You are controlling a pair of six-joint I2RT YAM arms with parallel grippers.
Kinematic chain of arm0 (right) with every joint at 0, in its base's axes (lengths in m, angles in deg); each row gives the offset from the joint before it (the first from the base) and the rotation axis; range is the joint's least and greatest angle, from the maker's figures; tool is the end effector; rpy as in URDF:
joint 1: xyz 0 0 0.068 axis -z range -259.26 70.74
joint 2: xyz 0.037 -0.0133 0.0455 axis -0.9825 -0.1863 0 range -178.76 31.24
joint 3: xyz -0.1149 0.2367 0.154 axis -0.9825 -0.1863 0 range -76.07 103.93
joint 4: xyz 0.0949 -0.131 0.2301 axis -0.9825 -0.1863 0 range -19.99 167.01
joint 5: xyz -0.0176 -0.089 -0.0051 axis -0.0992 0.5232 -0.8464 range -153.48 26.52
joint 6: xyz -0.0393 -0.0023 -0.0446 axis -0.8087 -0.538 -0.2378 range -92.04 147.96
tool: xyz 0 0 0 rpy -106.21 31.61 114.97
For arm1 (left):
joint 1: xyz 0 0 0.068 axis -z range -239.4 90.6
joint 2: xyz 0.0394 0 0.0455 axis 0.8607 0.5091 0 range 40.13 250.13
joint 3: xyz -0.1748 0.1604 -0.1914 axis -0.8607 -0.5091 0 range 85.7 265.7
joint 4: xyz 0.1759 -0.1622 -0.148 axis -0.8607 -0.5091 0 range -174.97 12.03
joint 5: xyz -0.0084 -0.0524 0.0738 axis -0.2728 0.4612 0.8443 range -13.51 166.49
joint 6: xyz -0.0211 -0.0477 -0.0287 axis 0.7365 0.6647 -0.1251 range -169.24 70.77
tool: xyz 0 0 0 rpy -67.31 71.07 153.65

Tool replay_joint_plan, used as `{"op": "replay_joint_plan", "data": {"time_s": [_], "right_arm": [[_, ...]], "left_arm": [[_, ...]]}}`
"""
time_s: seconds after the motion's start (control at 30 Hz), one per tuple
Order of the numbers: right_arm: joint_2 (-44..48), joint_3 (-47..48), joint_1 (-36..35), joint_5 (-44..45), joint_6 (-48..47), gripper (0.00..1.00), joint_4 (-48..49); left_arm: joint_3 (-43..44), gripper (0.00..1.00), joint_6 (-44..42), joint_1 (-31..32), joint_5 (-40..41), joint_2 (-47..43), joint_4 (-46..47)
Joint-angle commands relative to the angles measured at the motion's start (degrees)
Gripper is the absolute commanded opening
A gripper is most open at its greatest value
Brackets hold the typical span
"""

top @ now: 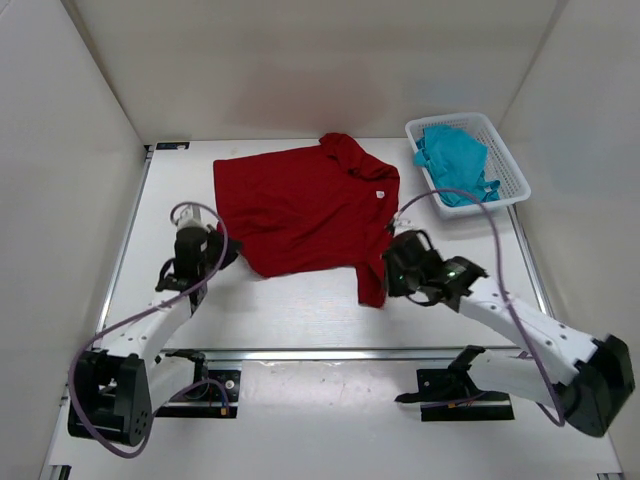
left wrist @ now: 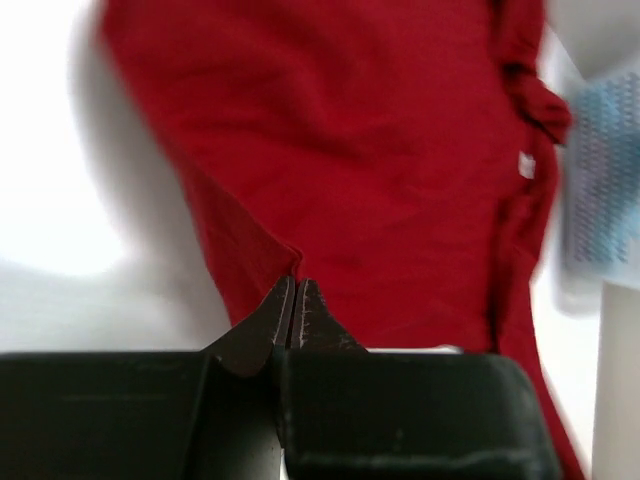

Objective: Fold and stack the t-shirts
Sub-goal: Flatten out the tshirt

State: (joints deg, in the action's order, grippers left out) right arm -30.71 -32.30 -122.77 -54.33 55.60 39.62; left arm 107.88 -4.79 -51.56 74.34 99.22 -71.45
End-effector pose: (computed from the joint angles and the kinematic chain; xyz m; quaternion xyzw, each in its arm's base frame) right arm 0.1628 0.1450 0.2531 -0.1081 0.9463 0.1096 0.2843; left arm 0.2155 -0.0313 0.1969 -0.2636 0.8266 -0.2336 0.4390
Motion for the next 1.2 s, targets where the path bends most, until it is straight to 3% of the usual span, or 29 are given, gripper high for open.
{"op": "replay_joint_plan", "data": {"time_s": [0.0,0.13,0.2,0.33,0.5,0.57,0.6,0.63,0.67,0.7,0.73,0.77,0.8,0.83,0.87,0.9,0.93,1.0,1.03,1.07,1.17], "right_arm": [[7.36,9.90,4.47,-5.80,-2.58,0.00,-0.93],[7.99,24.58,8.35,-3.44,-6.36,0.00,-4.18],[5.98,36.33,8.00,2.51,-8.21,0.00,-7.25],[1.33,57.07,4.49,11.13,-10.94,0.00,-11.03],[-6.50,80.04,0.45,17.13,-15.06,0.00,-13.85],[-10.11,89.78,-4.36,22.28,-18.91,0.00,-12.29],[-11.60,90.43,-10.92,25.54,-22.50,0.00,-10.79],[-11.70,89.57,-15.42,35.05,-25.59,0.00,-5.38],[-11.70,84.34,-28.43,48.90,-36.49,0.00,7.37],[-9.00,70.89,-36.05,55.30,-58.79,0.00,20.73],[-7.32,65.19,-36.38,58.58,-69.98,0.00,53.06],[-10.35,64.87,-36.04,58.62,-81.40,0.01,62.69],[-12.73,75.31,-28.90,57.40,-70.38,0.00,54.78],[-18.15,81.94,-22.82,49.56,-61.56,0.00,30.16],[-19.42,87.05,-18.33,43.39,-53.82,0.00,21.30],[-19.09,82.75,-11.41,37.41,-49.13,0.00,20.26],[-18.65,81.23,-10.21,35.52,-47.34,0.00,19.46],[-21.27,82.51,4.40,17.59,-33.35,0.00,6.18],[-24.50,82.97,7.53,12.44,-30.48,0.00,3.92],[-26.18,81.40,15.30,3.69,-25.49,0.00,1.38],[-28.39,68.32,19.87,-5.33,-23.51,0.00,7.40]], "left_arm": [[12.24,0.00,-6.55,2.00,-4.78,0.50,-6.50],[25.70,0.00,-9.20,-0.27,-9.79,0.41,-16.00],[34.12,0.00,-8.85,-5.34,-15.57,-0.11,-18.46],[47.40,0.00,-4.82,-17.92,-25.69,-0.12,-22.34],[56.13,0.00,0.19,-22.06,-28.42,-0.29,-22.97],[59.11,0.00,4.31,-24.79,-32.29,0.58,-21.64],[61.47,0.00,4.77,-25.23,-32.56,1.37,-21.73],[63.50,0.00,4.86,-25.15,-31.52,1.55,-21.82],[65.61,0.00,4.16,-25.24,-29.60,1.73,-23.21],[66.67,0.00,3.37,-25.24,-28.88,2.17,-25.22],[67.99,0.00,1.89,-25.06,-26.52,2.17,-25.94],[68.00,0.00,0.13,-25.06,-24.50,2.34,-27.25],[67.65,0.00,-0.32,-25.06,-23.52,2.35,-27.88],[67.22,0.00,-1.11,-24.71,-21.68,1.82,-27.97],[65.73,0.00,-2.60,-23.75,-19.06,1.64,-27.53],[65.72,0.00,-3.92,-21.13,-15.20,1.38,-27.88],[64.32,0.00,-4.62,-19.89,-13.07,1.29,-28.06],[61.77,0.00,-7.17,-17.42,-8.93,1.38,-28.15],[58.80,0.00,-7.53,-17.85,-9.01,1.55,-27.71],[54.60,0.00,-7.62,-18.38,-9.36,1.47,-25.97],[44.84,0.00,-8.76,-17.60,-7.44,2.43,-22.18]]}}
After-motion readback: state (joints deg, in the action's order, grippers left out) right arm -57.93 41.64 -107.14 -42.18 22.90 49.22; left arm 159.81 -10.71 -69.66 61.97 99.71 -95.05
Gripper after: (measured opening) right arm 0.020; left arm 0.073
